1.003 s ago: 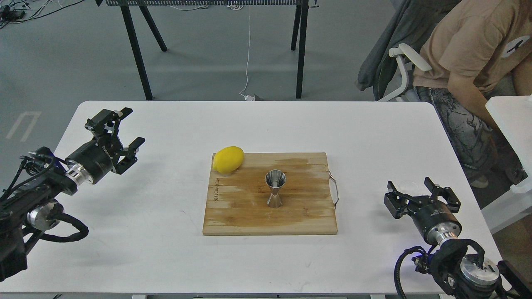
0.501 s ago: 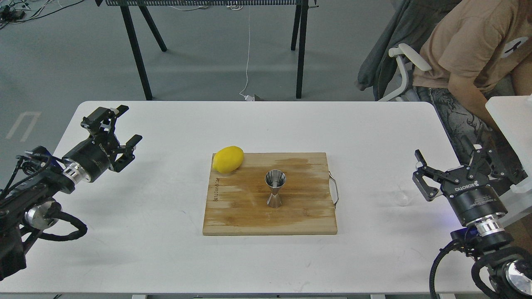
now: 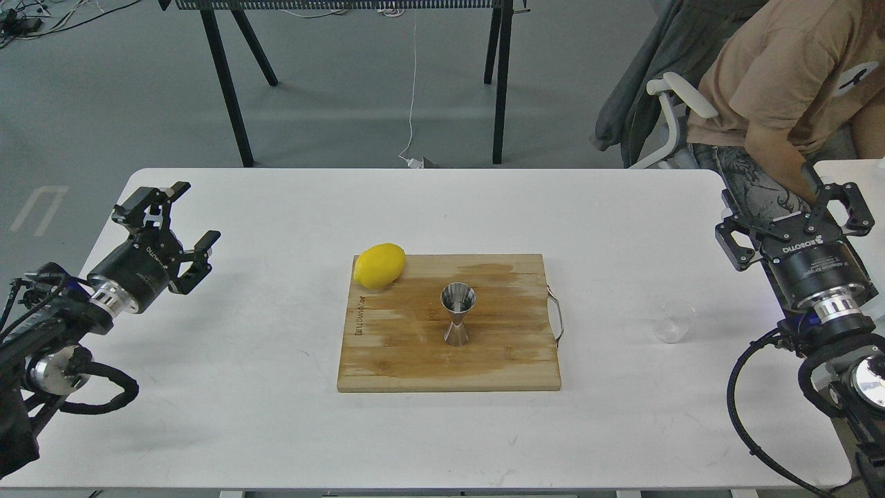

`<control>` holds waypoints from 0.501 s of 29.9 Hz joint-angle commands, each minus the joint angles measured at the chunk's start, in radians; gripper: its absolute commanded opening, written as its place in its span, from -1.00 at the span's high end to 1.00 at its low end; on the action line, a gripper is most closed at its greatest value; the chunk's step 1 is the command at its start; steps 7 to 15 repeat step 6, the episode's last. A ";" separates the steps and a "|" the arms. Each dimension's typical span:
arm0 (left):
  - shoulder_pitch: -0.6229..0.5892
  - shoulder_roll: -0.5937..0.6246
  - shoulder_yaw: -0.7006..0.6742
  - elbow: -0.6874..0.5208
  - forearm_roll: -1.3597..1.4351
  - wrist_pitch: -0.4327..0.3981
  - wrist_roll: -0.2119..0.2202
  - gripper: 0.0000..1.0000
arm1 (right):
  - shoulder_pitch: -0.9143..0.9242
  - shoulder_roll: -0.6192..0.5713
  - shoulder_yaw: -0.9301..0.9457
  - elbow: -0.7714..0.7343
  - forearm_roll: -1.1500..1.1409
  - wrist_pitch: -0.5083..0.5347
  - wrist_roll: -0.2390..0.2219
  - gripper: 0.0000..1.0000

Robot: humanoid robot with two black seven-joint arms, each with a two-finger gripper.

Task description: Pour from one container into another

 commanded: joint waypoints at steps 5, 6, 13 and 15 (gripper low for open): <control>-0.002 0.001 0.000 0.000 -0.003 0.000 0.000 -0.89 | -0.003 0.028 0.011 -0.047 0.001 0.000 0.016 -0.97; -0.002 0.001 0.000 0.000 -0.003 0.000 0.000 -0.89 | -0.008 0.035 0.013 -0.048 0.001 0.000 0.025 -0.97; -0.002 0.001 0.000 0.000 -0.003 0.000 0.000 -0.89 | -0.008 0.035 0.013 -0.048 0.001 0.000 0.025 -0.97; -0.002 0.001 0.000 0.000 -0.003 0.000 0.000 -0.89 | -0.008 0.035 0.013 -0.048 0.001 0.000 0.025 -0.97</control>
